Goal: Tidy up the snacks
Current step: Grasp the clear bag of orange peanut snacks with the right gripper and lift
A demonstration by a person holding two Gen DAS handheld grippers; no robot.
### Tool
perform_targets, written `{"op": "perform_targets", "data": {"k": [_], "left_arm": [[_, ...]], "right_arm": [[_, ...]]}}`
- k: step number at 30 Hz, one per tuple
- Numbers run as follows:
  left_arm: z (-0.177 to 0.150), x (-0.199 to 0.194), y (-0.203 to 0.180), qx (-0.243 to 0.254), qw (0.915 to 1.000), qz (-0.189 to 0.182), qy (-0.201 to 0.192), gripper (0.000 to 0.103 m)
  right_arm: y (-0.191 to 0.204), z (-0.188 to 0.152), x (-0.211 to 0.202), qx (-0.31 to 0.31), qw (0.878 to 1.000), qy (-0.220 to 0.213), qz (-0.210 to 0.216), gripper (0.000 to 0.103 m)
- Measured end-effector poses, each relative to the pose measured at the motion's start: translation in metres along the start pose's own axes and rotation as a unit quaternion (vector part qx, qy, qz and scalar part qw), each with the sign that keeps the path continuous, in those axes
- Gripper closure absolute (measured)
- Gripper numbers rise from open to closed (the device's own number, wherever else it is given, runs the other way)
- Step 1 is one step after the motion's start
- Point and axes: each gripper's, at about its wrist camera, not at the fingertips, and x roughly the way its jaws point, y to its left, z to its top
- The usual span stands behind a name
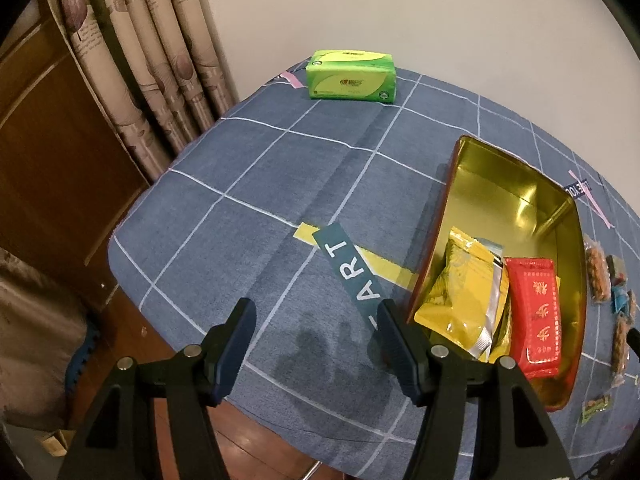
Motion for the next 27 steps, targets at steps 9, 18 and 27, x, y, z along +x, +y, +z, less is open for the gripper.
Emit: {"op": "perform_targets", "data": {"k": [9,18,27], "left_arm": [[-0.003,0.000,-0.012,0.022,0.9997,0.004,-0.002,0.039],[-0.008,-0.019,-0.043,0.050,0.9985,-0.004,-0.021,0.039],[-0.007,-0.033,-0.124,0.113,0.9921,-0.050,-0.023,0.039]], "right_arm": [[-0.040,-0.022,0.023,0.011,1.000,0.026,-0.009,0.046],[-0.045,-0.023,0.041,0.011,0.999,0.033,0.008,0.050],[-0.046,-0.027,0.042,-0.001,1.000,0.018,0.021,0.067]]}}
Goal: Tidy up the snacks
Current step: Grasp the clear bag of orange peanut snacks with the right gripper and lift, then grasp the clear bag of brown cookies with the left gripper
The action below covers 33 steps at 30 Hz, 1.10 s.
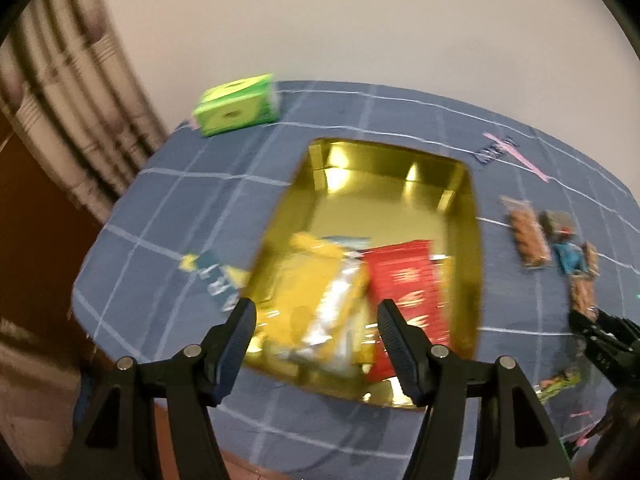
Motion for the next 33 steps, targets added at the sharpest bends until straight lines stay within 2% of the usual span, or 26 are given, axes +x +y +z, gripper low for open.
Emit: {"op": "perform_targets", "data": {"k": [6,11,15,25,33], "left_arm": [[0.015,0.004,-0.061,0.040,0.9980,-0.048,-0.001,0.039],[0.027,0.013,-0.107,0.062,0.9945,-0.084,0.007,0.039],[0.031,0.019,-0.129,0.068,0.9918,-0.108,0.011,0.039],[0.038,0.037,-0.140,0.062,0.9905,-0.118,0.031,0.039],[0.046,0.054,-0.164,0.065,0.9878,-0.135,0.043,0.039]], "right_arm": [[-0.019,-0.013,-0.009,0.010,1.000,0.006,0.004,0.067],[-0.053,-0.029,-0.018,0.029,0.999,0.004,-0.022,0.067],[-0.085,-0.027,-0.018,0.059,0.997,-0.012,-0.041,0.067],[-0.119,0.013,0.008,0.063,0.992,-0.088,-0.072,0.067],[-0.129,0.023,0.014,0.069,0.990,-0.104,-0.071,0.067]]}}
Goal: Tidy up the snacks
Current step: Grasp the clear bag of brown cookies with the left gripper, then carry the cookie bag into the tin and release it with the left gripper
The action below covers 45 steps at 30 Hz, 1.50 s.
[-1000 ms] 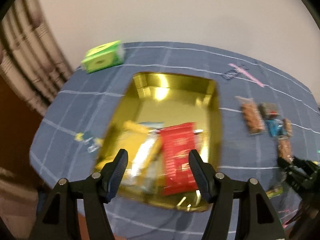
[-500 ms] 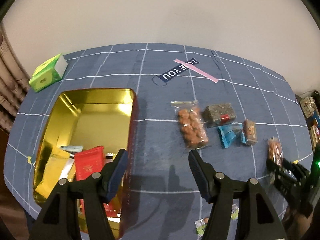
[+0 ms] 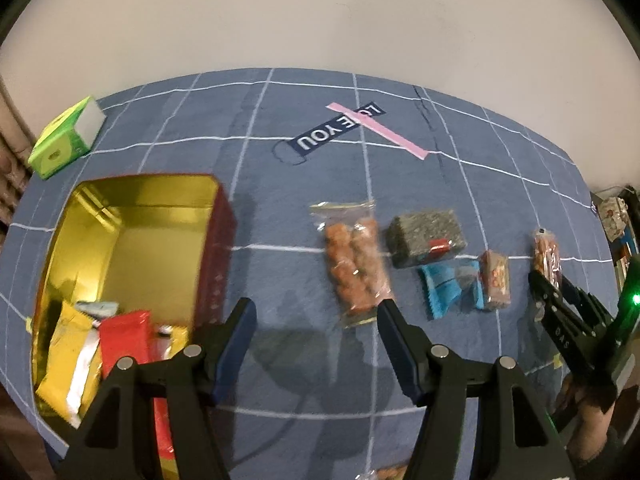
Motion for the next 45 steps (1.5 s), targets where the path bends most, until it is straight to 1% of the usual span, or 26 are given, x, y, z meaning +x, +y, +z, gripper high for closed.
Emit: {"op": "perform_targets", "data": {"k": [4,9,15,24,27,28,30,32,41,45], "left_arm": [[0.008,0.013,-0.013,-0.002,0.9999,-0.010,0.009,0.039],[0.017,0.036,-0.027,0.007,0.9995,0.003,0.029,0.039],[0.022,0.049,-0.025,-0.008,0.9992,0.013,0.037,0.039],[0.031,0.064,-0.027,-0.008,0.9988,0.026,0.041,0.039],[0.031,0.070,-0.026,-0.013,0.9985,0.017,0.050,0.045],[0.032,0.070,-0.027,-0.011,0.9986,0.020,0.048,0.046],[0.032,0.070,-0.029,-0.005,0.9987,0.021,0.047,0.059],[0.031,0.069,-0.028,0.001,0.9986,0.025,0.046,0.062],[0.018,0.058,-0.025,0.004,0.9985,0.019,0.051,0.063],[0.012,0.043,-0.028,0.011,0.9988,0.012,0.046,0.063]], "right_arm": [[0.001,0.000,0.000,-0.001,1.000,0.000,-0.001,0.066],[0.001,0.000,0.000,0.000,1.000,0.000,0.000,0.066],[0.001,0.000,0.000,0.001,1.000,0.000,0.001,0.066],[0.001,0.000,0.001,0.001,1.000,0.000,0.001,0.065],[0.001,0.000,0.001,0.001,1.000,0.000,0.001,0.065],[0.001,0.000,0.001,0.001,1.000,0.000,0.001,0.065],[0.001,0.000,0.001,0.001,1.000,0.000,0.001,0.065],[0.001,0.000,0.001,0.001,1.000,0.000,0.001,0.065],[0.001,0.000,0.001,0.001,1.000,0.000,0.001,0.065],[0.001,0.000,0.001,0.001,1.000,0.001,0.001,0.065]]}}
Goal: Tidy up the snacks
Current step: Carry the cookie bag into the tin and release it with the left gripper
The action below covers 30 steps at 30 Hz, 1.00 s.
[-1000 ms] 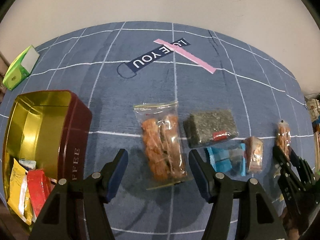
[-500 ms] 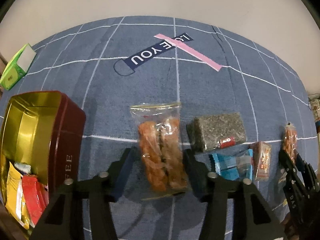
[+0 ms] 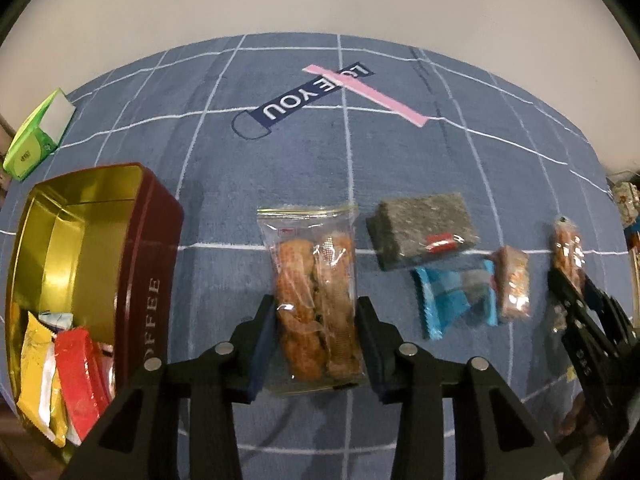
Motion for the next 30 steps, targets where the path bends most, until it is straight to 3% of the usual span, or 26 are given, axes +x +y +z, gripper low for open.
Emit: {"op": "perform_targets", "data": {"k": [10,18,30], "left_arm": [[-0.015,-0.063,0.011,0.014,0.9989,-0.010,-0.044,0.063],[-0.029,-0.102,0.069,0.001,0.9976,0.024,-0.065,0.063],[-0.063,-0.099,0.154,-0.051,0.9948,0.080,-0.035,0.063]], "right_arm": [[0.000,0.000,0.000,0.000,1.000,0.000,0.000,0.065],[0.001,0.000,-0.001,0.000,1.000,0.000,-0.001,0.065],[0.000,0.000,-0.001,-0.005,1.000,0.000,-0.005,0.066]]}}
